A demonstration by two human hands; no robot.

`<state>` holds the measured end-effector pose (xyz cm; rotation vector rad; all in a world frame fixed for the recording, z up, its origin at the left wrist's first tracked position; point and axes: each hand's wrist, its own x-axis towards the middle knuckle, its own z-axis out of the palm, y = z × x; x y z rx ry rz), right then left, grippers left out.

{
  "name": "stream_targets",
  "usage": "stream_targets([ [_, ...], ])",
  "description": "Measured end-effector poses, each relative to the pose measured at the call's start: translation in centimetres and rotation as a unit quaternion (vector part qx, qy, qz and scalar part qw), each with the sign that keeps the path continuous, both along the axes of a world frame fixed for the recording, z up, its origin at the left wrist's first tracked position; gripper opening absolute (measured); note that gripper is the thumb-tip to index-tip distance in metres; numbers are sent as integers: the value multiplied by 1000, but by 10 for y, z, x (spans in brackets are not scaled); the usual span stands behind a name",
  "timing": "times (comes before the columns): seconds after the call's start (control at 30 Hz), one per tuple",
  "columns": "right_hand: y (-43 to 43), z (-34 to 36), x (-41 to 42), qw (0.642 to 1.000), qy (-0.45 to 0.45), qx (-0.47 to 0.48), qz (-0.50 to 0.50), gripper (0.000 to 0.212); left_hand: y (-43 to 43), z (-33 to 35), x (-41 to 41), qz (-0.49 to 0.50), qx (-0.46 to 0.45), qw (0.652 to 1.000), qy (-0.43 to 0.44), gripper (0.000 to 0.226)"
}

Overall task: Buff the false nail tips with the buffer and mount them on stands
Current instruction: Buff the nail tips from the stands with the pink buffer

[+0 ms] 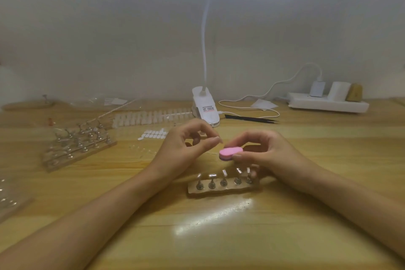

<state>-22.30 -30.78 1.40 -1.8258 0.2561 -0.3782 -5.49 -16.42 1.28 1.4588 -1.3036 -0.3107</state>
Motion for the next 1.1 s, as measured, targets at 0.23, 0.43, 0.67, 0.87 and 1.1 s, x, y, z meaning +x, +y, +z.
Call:
stream_targets([
  [0.23,2,-4,6,997,-29,68,-14,35,-4,-2,-1,-14,25,1000,-10,10],
  [0.43,2,-4,5,990,-52,120,-52,30,-2,0,-2,-19,-1,1000,8,16],
  [0.67,0,-4,6,986,-68,141,-57,26,-2,1,-4,-4,-15,999,-48,7],
  [0.87,2,-4,6,985,-75,138,-64,23,-3,0,-5,-7,1,998,-59,4],
  [1.1,3,-6,7,986,-71,135,-72,23,-3,0,-5,-9,7,998,-61,5],
])
